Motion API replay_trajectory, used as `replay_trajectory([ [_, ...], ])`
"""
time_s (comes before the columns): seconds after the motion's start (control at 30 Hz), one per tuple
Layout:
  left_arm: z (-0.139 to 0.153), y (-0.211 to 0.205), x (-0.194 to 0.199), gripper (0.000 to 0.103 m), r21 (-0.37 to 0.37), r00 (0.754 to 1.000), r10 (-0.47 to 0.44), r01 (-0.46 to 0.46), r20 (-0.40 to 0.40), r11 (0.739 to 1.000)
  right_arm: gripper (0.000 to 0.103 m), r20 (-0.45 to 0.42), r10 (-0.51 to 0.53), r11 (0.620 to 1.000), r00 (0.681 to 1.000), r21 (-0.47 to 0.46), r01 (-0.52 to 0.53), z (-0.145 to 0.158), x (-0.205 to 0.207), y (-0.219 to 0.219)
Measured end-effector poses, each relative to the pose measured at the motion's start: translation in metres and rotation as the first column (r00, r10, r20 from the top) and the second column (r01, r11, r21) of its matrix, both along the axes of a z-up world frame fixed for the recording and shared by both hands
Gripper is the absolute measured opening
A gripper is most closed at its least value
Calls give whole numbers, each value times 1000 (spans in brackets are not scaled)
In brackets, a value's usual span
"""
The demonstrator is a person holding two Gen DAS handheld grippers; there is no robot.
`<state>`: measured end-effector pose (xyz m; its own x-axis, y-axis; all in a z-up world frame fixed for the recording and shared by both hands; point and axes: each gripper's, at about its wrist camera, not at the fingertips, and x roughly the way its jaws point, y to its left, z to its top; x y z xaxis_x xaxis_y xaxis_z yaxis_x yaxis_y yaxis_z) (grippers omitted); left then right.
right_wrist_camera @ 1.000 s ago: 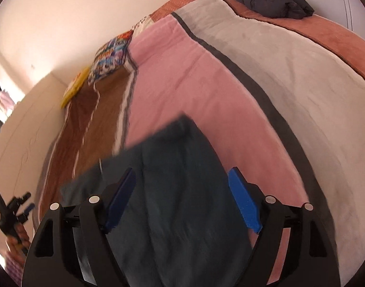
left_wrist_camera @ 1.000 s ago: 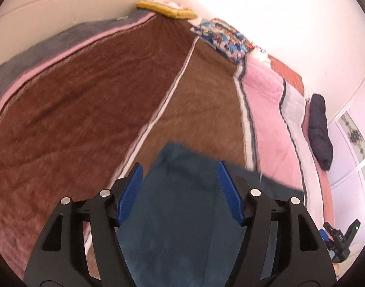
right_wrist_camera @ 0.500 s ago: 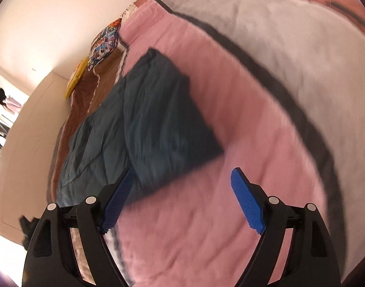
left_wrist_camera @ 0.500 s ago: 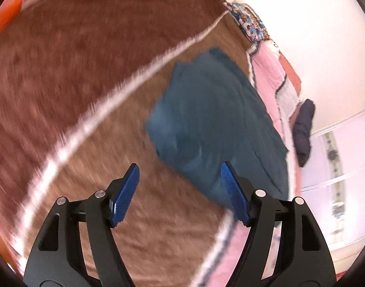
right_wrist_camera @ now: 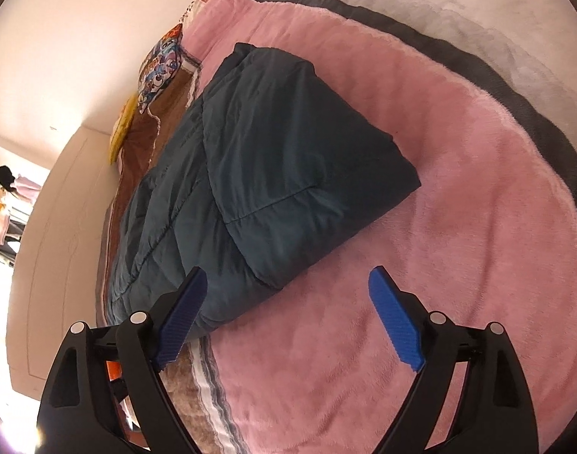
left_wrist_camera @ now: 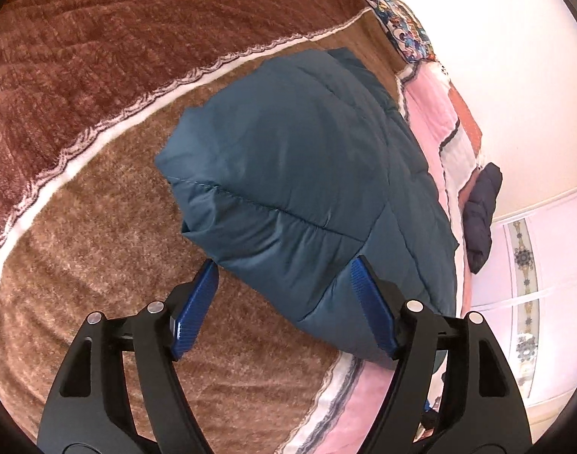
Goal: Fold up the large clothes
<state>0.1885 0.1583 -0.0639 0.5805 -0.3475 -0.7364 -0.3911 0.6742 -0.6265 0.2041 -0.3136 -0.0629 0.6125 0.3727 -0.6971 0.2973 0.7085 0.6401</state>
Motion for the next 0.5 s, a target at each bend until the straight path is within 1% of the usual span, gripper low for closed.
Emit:
replay_trajectory([
  [0.13, -3, 3, 2, 73, -15, 1000, 6, -6, -2, 1000, 85, -4, -11, 1000, 1000, 1, 11, -3, -2, -3],
  [0.27, -5, 6, 7, 74, -18, 1000, 17, -17, -5, 1000, 85, -9, -31, 999, 999, 24, 31, -7, -3, -10],
  [0.4, -8, 9, 15, 77, -19, 999, 35, -35, -8, 999, 86, -12, -51, 994, 999, 94, 52, -13, 3, -14],
  [0.5, -10, 12, 20, 79, -40, 998, 55, -55, -5, 998, 86, -23, -62, 987, 998, 146, 65, -18, 13, -14],
])
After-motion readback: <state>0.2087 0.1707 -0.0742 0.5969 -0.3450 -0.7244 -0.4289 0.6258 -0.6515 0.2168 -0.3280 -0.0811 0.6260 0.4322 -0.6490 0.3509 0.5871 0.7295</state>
